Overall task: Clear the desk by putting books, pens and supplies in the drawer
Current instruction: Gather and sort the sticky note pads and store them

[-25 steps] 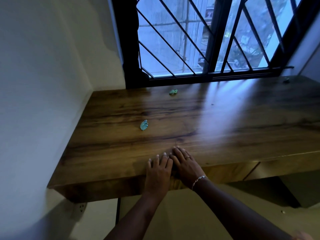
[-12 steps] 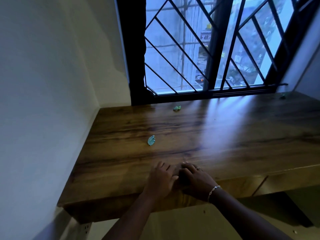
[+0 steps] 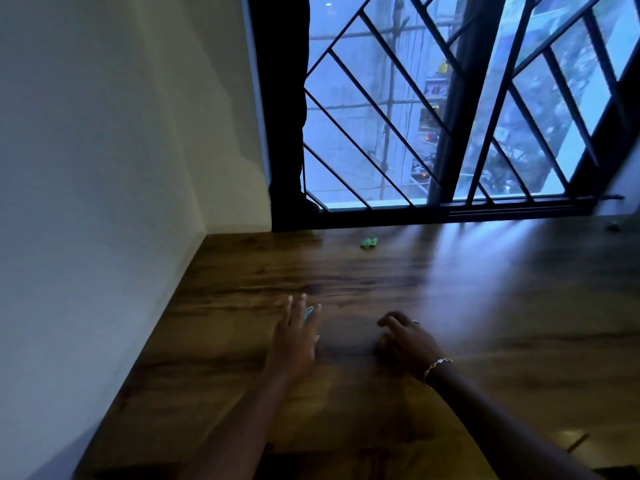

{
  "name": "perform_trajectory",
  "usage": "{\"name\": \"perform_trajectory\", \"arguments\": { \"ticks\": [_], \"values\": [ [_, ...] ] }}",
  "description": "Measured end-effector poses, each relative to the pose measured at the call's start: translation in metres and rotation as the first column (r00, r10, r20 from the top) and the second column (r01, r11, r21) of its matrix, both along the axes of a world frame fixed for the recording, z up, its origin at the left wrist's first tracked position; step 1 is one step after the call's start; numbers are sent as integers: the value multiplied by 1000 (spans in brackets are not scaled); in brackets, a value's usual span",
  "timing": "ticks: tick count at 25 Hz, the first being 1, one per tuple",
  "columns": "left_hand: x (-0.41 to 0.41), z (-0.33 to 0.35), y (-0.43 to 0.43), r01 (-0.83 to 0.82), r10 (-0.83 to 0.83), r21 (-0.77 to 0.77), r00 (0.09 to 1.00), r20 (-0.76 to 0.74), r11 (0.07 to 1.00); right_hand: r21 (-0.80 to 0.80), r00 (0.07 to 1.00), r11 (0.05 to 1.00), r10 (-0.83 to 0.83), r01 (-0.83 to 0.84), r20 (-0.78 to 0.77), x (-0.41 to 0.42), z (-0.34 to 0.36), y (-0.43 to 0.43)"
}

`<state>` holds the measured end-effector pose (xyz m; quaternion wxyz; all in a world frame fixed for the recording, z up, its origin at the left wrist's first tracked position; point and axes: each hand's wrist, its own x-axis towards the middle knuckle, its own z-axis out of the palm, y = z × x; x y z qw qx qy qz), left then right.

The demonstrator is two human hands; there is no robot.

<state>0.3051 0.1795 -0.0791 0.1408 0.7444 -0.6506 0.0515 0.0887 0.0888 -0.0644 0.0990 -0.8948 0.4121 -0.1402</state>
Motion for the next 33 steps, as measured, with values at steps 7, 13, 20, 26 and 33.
{"name": "perform_trajectory", "arguments": {
  "ticks": [7,13,20,26,33],
  "values": [
    [6,-9,-51,-70,54,-76,980,-191,995,51,998,999,12,-9,-57,12,10,-106],
    [3,-3,-103,-197,150,-103,927,-344,975,17,988,998,66,-64,-139,41,23,-191],
    [-17,16,-133,-342,148,-203,768,-623,917,60,962,991,134,-123,-236,90,12,-257],
    [-22,8,-131,-440,206,-171,685,-699,882,-10,964,986,161,-167,-211,109,-5,-271],
    [-32,20,-102,-538,209,-94,475,-855,838,165,993,982,80,-93,89,111,17,-221]
  ]
}}
